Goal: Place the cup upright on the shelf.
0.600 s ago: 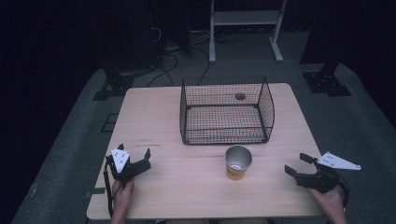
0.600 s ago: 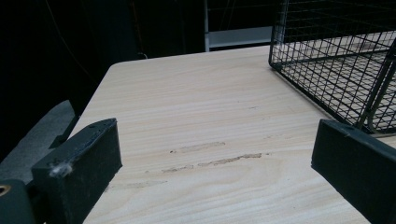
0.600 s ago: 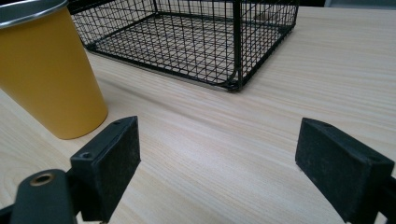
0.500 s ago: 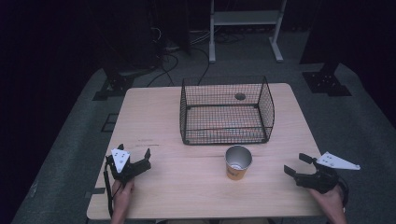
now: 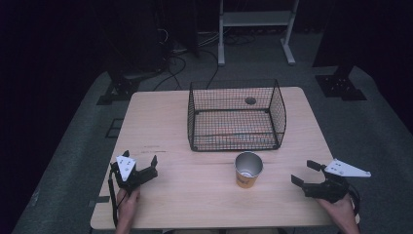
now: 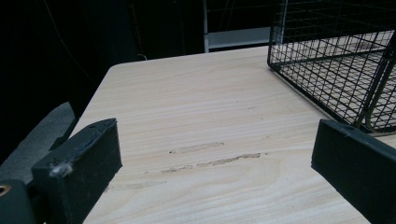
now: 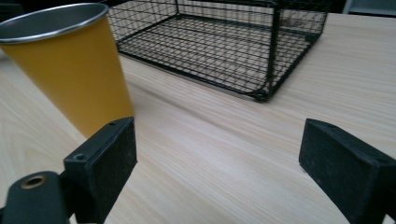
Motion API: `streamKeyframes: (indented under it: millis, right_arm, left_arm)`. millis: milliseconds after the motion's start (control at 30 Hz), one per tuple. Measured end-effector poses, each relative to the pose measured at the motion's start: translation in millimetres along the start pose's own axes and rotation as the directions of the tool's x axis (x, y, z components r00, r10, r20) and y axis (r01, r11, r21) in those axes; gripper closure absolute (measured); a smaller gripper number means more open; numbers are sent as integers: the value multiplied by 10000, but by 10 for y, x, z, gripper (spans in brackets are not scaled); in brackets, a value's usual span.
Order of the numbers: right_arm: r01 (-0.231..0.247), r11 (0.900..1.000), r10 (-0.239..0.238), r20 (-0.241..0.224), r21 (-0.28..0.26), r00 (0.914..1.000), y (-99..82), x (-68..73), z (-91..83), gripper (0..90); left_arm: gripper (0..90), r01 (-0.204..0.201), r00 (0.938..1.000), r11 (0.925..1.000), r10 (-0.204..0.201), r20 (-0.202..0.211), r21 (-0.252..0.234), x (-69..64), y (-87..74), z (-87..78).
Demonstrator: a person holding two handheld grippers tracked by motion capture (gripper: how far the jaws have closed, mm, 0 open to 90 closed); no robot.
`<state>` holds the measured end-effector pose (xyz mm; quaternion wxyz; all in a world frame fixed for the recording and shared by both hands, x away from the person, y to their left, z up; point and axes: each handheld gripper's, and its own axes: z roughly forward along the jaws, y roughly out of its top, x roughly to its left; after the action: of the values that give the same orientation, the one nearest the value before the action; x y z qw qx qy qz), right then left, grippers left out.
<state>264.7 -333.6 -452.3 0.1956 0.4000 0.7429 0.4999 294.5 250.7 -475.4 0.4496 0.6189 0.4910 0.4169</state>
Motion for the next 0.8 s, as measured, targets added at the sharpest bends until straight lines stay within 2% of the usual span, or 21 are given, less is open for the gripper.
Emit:
streamKeyframes:
  millis: [367, 800]
  right_arm:
    - [532, 9979, -513, -508, 375, 9974, 111, 169, 113, 87]
    - [953, 9933, -869, -1198, 660, 9890, 178, 335, 230, 72]
  left_arm:
    - [8, -3, 10000, 10000, 3, 23, -22, -2, -1, -1]
    - [8, -32, 10000, 10000, 32, 41, -30, -5, -1, -3]
